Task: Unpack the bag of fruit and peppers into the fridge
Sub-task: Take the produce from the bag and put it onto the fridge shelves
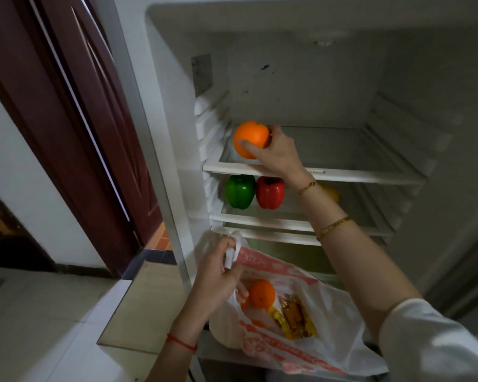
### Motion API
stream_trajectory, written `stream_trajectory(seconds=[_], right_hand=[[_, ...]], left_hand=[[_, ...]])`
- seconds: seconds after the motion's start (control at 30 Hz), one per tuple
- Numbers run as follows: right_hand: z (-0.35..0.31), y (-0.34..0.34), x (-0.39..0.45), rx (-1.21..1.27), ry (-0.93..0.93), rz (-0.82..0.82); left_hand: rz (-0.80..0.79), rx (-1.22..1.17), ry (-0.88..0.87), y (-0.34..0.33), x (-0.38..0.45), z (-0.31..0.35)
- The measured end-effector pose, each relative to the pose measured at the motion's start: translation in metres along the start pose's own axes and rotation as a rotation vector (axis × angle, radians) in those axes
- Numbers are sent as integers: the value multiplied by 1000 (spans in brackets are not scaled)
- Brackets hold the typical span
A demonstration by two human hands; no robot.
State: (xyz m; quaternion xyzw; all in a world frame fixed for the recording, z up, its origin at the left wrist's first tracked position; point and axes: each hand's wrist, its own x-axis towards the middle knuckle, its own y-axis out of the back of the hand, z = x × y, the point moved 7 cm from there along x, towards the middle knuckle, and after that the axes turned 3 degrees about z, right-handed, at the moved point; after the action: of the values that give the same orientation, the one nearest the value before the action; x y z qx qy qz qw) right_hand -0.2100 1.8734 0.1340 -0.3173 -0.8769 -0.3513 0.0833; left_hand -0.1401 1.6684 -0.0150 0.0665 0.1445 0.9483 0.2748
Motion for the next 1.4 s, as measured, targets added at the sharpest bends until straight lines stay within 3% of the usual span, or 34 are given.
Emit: stream_trajectory(seconds=[0.4,0.5,0.63,0.7,0.83,0.93,1.1,1.4], right_hand=[[10,-7,12,-106,27,-35],[9,10,3,-67,62,97],[-4,45,-49,79,267,348],[2,42,-82,200,310,253],[54,-12,-146,313,117,-401],[118,-56,-185,127,-97,-748],[221,-111,-210,-571,-45,-753],[246,-155,-225,-685,88,-706]], left_hand=[[-10,-7,11,-2,0,1],[-8,-31,22,-3,-1,1],[24,-17,-3,0,-7,3],[46,4,-15,3,-10,2],[47,33,-29,8,-16,-6],[56,19,-40,10,-22,-9],[54,-6,-34,8,-31,-5],[46,28,-35,9,-36,-6]])
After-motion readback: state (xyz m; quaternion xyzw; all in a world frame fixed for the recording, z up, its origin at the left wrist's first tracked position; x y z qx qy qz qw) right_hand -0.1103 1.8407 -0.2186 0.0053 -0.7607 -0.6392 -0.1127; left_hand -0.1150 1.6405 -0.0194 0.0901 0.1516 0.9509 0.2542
